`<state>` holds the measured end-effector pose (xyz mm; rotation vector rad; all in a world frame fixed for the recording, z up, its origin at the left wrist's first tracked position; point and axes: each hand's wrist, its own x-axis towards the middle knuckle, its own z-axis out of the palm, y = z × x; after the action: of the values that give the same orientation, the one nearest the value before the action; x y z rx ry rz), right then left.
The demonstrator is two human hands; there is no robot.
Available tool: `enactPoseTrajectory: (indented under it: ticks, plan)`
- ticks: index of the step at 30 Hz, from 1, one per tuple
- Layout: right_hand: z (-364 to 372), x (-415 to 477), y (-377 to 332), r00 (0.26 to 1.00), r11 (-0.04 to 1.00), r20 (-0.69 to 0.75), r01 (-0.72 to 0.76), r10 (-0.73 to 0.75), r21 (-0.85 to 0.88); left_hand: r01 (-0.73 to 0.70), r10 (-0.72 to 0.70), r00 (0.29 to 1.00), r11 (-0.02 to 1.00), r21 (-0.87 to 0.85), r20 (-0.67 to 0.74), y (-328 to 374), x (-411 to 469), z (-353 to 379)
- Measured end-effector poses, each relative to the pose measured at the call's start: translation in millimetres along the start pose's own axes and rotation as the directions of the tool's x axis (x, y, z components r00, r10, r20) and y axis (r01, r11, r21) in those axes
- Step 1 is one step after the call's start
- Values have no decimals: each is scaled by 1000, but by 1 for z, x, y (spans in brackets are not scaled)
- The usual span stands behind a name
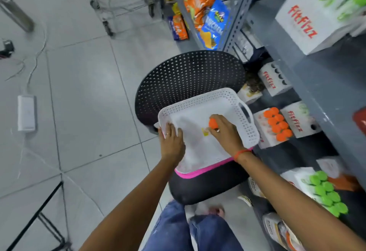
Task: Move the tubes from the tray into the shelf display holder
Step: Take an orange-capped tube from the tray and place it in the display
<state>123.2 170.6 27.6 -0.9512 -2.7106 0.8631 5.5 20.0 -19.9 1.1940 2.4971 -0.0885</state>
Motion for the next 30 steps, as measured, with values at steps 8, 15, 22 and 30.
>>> enactPoseTrajectory:
  ticks: [8, 15, 22, 30]
  plan:
    - [-148, -65, 28, 917, 965, -301, -236, 261, 118, -373, 357, 905, 927, -28, -233, 135, 27, -81]
    - [-287, -162, 32, 653, 910, -659, -396, 375, 125, -678, 587, 670, 733, -53, -454, 269, 20, -145]
    - [-371, -239, 56, 301, 803, -915, -594, 270, 42, -789, 704, 587, 608, -89, -400, 355, -8, -150]
    - [-372, -246, 93, 178, 565, -922, -823, 344, 51, -753, 747, 639, 656, 54, -184, 350, -1, -126]
